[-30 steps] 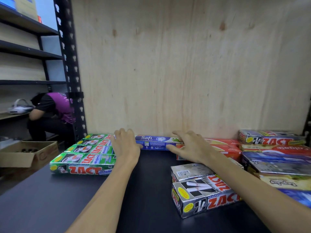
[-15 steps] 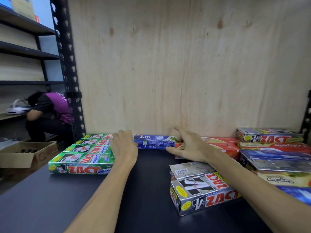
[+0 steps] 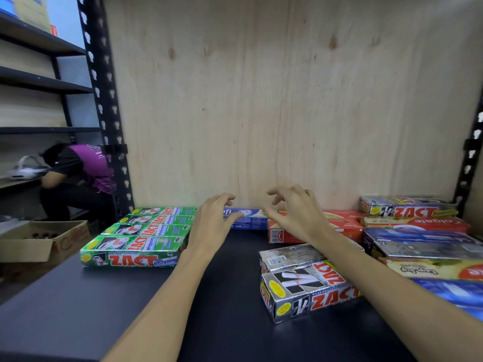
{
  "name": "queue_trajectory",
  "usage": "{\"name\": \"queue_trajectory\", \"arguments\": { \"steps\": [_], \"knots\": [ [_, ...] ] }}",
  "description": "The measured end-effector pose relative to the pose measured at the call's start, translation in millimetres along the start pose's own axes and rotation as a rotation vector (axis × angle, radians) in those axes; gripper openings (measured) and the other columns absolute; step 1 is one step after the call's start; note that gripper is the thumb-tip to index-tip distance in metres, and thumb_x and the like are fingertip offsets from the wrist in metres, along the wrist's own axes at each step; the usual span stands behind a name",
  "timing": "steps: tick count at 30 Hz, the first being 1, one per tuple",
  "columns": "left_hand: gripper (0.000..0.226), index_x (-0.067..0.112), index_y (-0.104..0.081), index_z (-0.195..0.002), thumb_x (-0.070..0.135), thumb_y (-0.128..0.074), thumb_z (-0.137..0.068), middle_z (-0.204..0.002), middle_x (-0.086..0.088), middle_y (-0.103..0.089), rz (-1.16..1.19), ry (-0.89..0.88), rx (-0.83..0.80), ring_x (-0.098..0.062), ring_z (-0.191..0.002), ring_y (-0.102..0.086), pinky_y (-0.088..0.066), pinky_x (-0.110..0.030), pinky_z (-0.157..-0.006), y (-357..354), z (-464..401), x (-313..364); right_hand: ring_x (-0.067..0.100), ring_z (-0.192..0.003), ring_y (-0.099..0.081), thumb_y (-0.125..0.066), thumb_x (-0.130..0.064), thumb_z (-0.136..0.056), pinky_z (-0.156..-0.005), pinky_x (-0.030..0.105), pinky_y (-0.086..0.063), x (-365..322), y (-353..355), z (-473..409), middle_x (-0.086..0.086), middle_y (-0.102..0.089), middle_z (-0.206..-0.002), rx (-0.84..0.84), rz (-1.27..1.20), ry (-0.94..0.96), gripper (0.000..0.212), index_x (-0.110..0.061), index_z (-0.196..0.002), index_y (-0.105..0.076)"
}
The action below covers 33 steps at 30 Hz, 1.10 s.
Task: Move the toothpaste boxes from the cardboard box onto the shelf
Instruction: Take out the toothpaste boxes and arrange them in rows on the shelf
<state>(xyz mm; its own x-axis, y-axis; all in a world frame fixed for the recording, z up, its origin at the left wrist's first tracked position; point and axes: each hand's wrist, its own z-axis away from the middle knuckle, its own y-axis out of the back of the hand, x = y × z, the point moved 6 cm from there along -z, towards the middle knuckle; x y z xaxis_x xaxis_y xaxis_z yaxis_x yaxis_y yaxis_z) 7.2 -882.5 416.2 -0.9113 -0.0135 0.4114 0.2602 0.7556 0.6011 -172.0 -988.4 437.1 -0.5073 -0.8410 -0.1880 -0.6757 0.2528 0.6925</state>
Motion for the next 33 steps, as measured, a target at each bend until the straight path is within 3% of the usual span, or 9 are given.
{"name": "queue_trajectory", "arguments": {
  "steps": [3, 6, 11, 16, 19, 23, 26, 29, 33],
  "knots": [
    [0.029, 0.020, -0.066, -0.122, 0.029, -0.068, -0.095, -0.108, 0.008, -0.068, 0.051, -0.029, -0.020, -0.010, -0.106, -0.060, -0.049, -0.032, -0.095, -1.4, 7.9, 2.6, 0.012, -0.094, -0.060, -0.063, -0.043, -0.093, -0.094, 0.042, -0.044, -0.2, 16.7, -0.3, -0.015, -0.071, -0.082, 0.018, -0.021, -0.005, 0.026, -0.026, -0.113, -0.067],
    [0.015, 0.019, -0.070, -0.111, 0.020, -0.064, -0.097, -0.100, 0.010, -0.071, 0.189, -0.003, -0.048, -0.004, -0.097, -0.064, -0.051, -0.027, -0.091, -8.5, 17.4, 18.6, 0.013, -0.096, -0.060, -0.059, -0.036, -0.097, -0.096, 0.044, -0.045, 7.9, 37.3, 9.8, -0.014, -0.072, -0.086, -0.002, -0.010, -0.043, 0.023, -0.025, -0.115, -0.067],
    [0.027, 0.017, -0.075, -0.108, 0.033, -0.055, -0.100, -0.103, 0.006, -0.076, 0.385, 0.234, -0.270, -0.004, -0.095, -0.068, -0.049, -0.020, -0.084, -41.9, 28.9, 53.1, 0.020, -0.109, -0.060, -0.055, -0.027, -0.098, -0.097, 0.042, -0.042, 39.1, 75.6, 44.6, -0.009, -0.072, -0.102, -0.069, 0.053, -0.148, 0.028, -0.024, -0.125, -0.063],
    [0.047, 0.026, -0.074, -0.105, 0.058, -0.051, -0.079, -0.103, 0.014, -0.077, 0.536, 0.381, -0.316, -0.006, -0.103, -0.070, -0.052, -0.038, -0.102, -52.2, 35.7, 55.2, 0.020, -0.113, -0.061, -0.061, -0.043, -0.092, -0.102, 0.050, -0.044, 77.2, 103.2, 85.6, -0.010, -0.070, -0.110, -0.141, 0.036, -0.228, 0.041, -0.029, -0.131, -0.055],
    [0.038, 0.035, -0.072, -0.098, 0.060, -0.053, -0.077, -0.107, 0.013, -0.076, 0.563, 0.395, -0.366, -0.009, -0.107, -0.070, -0.050, -0.041, -0.105, -53.0, 38.8, 63.1, 0.019, -0.111, -0.064, -0.053, -0.062, -0.084, -0.102, 0.048, -0.046, 91.7, 113.0, 104.3, -0.008, -0.070, -0.113, -0.180, 0.013, -0.263, 0.057, -0.033, -0.132, -0.051],
    [0.030, 0.038, -0.069, -0.114, 0.049, -0.057, -0.088, -0.116, 0.013, -0.072, 0.510, 0.357, -0.404, -0.006, -0.112, -0.065, -0.045, -0.030, -0.105, -55.8, 39.1, 81.2, 0.022, -0.128, -0.056, -0.057, -0.066, -0.085, -0.112, 0.046, -0.035, 104.6, 119.5, 119.2, -0.005, -0.065, -0.132, -0.255, 0.082, -0.314, 0.074, -0.033, -0.148, -0.039],
    [0.017, 0.051, -0.064, -0.105, 0.049, -0.059, -0.089, -0.107, 0.019, -0.071, 0.507, 0.377, -0.418, -0.010, -0.111, -0.067, -0.047, -0.039, -0.107, -59.8, 38.7, 83.2, 0.028, -0.137, -0.046, -0.062, -0.065, -0.087, -0.113, 0.045, -0.027, 109.4, 130.8, 126.1, 0.001, -0.056, -0.144, -0.271, 0.114, -0.371, 0.081, -0.029, -0.154, -0.033],
    [0.046, 0.044, -0.058, -0.132, 0.056, -0.058, -0.088, -0.115, 0.017, -0.070, 0.472, 0.364, -0.447, -0.010, -0.112, -0.066, -0.047, -0.041, -0.108, -61.8, 36.9, 84.7, 0.027, -0.138, -0.046, -0.061, -0.074, -0.082, -0.114, 0.048, -0.031, 120.1, 134.3, 131.1, 0.003, -0.053, -0.148, -0.304, 0.079, -0.413, 0.092, -0.027, -0.154, -0.031],
    [0.047, 0.041, -0.051, -0.141, 0.051, -0.056, -0.095, -0.120, 0.014, -0.068, 0.456, 0.352, -0.460, -0.010, -0.114, -0.064, -0.046, -0.043, -0.109, -62.5, 35.6, 84.1, 0.024, -0.131, -0.053, -0.065, -0.073, -0.080, -0.110, 0.044, -0.041, 130.3, 138.5, 133.0, 0.002, -0.057, -0.144, -0.292, -0.042, -0.458, 0.091, -0.028, -0.152, -0.033]
  ]
}}
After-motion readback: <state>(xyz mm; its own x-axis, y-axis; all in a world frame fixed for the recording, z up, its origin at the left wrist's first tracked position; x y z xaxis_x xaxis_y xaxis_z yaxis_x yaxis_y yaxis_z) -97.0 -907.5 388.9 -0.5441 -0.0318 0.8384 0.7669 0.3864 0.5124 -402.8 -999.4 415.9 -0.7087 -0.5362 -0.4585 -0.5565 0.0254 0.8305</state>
